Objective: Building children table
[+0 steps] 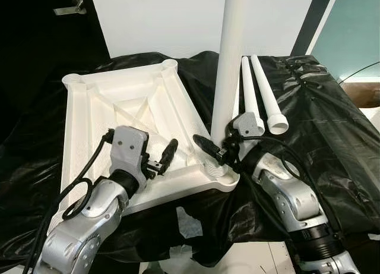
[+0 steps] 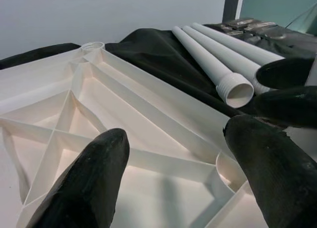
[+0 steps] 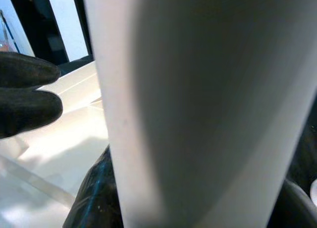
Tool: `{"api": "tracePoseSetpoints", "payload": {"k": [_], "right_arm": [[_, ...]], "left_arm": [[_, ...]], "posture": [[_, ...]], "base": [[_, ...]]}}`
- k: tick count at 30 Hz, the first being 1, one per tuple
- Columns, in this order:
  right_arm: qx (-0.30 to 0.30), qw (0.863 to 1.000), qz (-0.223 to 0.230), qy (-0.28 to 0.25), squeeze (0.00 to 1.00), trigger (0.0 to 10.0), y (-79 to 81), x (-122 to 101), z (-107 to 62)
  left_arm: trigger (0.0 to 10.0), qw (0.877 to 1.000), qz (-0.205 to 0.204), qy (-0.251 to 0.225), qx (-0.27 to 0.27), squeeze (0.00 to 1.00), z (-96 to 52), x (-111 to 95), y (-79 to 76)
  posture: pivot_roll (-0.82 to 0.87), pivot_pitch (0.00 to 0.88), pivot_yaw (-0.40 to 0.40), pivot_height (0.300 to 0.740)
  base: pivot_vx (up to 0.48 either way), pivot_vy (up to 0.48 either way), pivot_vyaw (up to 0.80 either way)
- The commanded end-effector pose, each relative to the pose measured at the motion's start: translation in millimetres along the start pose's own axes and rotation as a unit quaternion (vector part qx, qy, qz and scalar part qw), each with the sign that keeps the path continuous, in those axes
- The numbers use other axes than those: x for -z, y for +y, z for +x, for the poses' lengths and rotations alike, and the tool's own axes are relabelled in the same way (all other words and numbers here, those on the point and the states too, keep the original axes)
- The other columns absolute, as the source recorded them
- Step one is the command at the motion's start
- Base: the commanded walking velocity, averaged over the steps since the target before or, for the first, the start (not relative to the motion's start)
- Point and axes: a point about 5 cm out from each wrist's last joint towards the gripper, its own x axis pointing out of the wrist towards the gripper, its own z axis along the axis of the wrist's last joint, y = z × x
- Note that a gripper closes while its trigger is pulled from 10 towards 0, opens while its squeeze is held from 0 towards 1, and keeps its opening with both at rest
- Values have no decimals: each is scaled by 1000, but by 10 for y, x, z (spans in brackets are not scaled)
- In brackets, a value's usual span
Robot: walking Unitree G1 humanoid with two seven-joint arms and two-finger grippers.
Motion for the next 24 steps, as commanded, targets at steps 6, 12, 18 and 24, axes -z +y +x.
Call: {"api": "tracePoseSetpoints", "payload": {"k": [6, 12, 18, 24], "right_arm": [[-8, 1000, 7, 9, 0, 10000, -13, 34, -136], [-1, 1000, 7, 22, 0, 10000, -48, 75, -216], [6, 1000, 11, 27, 0, 10000, -71, 108, -258], [12, 999, 23, 39, 0, 10000, -113, 217, -335]], "left_arm": [[10000, 994, 9, 13, 112, 0, -79, 30, -131], [10000, 990, 23, 33, 137, 0, -156, 78, -176], [10000, 987, 36, 53, 150, 0, -196, 148, -193], [10000, 980, 34, 85, 178, 0, -243, 256, -224]], "posture": [[168, 87, -37, 740], [169, 79, -41, 740], [168, 77, -40, 740], [160, 69, -33, 740]], "base": [[0, 0, 0], [0, 0, 0], [0, 0, 0], [0, 0, 0]]}}
